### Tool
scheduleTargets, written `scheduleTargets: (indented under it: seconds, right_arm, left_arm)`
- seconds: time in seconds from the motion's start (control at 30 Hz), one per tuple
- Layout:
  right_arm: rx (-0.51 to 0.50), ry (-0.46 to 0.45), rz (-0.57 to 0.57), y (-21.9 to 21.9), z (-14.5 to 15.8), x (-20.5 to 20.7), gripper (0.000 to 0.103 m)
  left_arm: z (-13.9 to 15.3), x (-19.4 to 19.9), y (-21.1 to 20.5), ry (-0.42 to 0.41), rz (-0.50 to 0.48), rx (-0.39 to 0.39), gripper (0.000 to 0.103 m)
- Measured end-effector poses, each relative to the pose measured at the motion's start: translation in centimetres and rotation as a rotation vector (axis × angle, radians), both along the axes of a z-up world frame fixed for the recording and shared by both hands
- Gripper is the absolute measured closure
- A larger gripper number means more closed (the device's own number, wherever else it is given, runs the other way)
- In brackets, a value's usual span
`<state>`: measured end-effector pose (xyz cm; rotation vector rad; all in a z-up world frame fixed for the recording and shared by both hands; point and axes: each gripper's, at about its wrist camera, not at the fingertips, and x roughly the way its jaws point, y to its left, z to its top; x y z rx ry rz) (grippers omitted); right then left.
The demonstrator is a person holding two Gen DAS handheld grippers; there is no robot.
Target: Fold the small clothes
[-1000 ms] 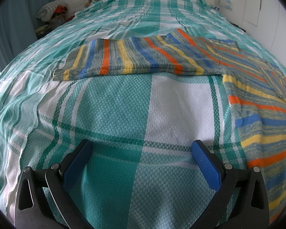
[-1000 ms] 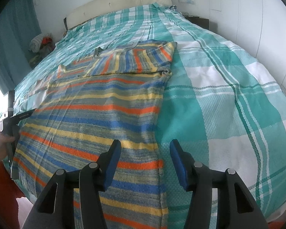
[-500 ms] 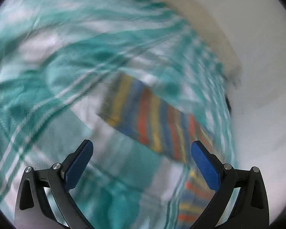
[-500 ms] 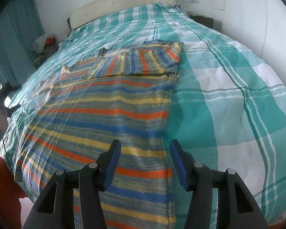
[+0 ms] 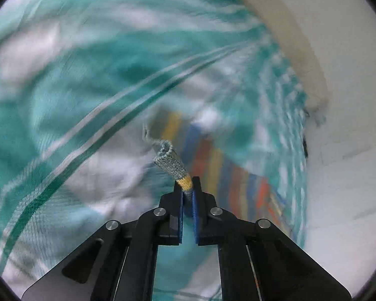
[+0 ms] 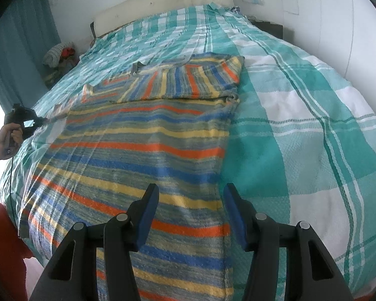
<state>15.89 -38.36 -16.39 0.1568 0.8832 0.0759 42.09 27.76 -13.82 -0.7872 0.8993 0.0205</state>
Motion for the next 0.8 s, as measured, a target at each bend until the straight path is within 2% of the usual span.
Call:
scheduleTargets:
  seconds: [0.03, 0.07, 0.17, 0.27, 0.37, 0.43, 0.47, 0.53, 0.57, 0.6, 0.67, 0.7, 0.8]
  right_arm:
    - [0.004, -0.01, 0.002, 0.0, 0.2, -0.1, 0.049]
    - [0.009, -0.015, 0.002, -0.1, 0.3, -0.1, 0.049]
    - [0.038, -0.016, 0.002, -0.4, 0.4, -0.1, 0.049]
    - [0.069, -0.011, -0.004, -0.8, 0.4, 0.1, 0.049]
    - [0.077, -0.026, -0.02, -1.3, 0.7, 0.1, 0.049]
    - [0.079, -0.033, -0.033, -1.6, 0.9, -0.1, 0.049]
    - [0.083, -0.033, -0.041, -1.9, 0.9, -0.2, 0.049]
    - [0.093, -0.029, -0.056, -2.3, 0.8, -0.2, 0.049]
    - [0.097, -0.026, -0.062, -2.5, 0.8, -0.2, 0.049]
    - [0.101, -0.024, -0.067, -2.7, 0.8, -0.2, 0.049]
    - [0.108, -0.025, -0.078, -3.1, 0.9, -0.2, 0.049]
    - [0.112, -0.027, -0.081, -3.2, 0.9, -0.2, 0.049]
    - [0.126, -0.028, -0.085, -3.5, 0.9, -0.3, 0.049]
  left_arm:
    - [1.8, 0.3, -1.9, -0.028, -0.061, 0.089, 0.099]
    - [4.5, 0.7, -5.2, -0.074, -0.164, 0.227, 0.099]
    - [8.8, 0.6, -14.2, -0.172, -0.411, 0.476, 0.099]
    - [10.1, -0.3, -23.6, -0.254, -0.632, 0.6, 0.099]
    - [8.6, -2.0, -32.0, -0.305, -0.813, 0.67, 0.099]
    - [6.6, -3.2, -36.4, -0.308, -0.89, 0.702, 0.098]
    - [4.8, -3.4, -38.6, -0.286, -0.904, 0.72, 0.092]
    - [1.9, -3.3, -40.9, -0.217, -0.915, 0.747, 0.065]
    - [-0.2, -3.4, -42.1, -0.154, -0.926, 0.784, 0.038]
    - [-1.2, -3.9, -42.3, -0.132, -0.925, 0.812, 0.033]
    - [-1.6, -6.2, -42.1, -0.154, -0.939, 0.824, 0.031]
    - [-1.6, -6.8, -41.7, -0.162, -0.949, 0.812, 0.026]
    - [0.5, -9.1, -38.7, -0.221, -0.973, 0.736, 0.021]
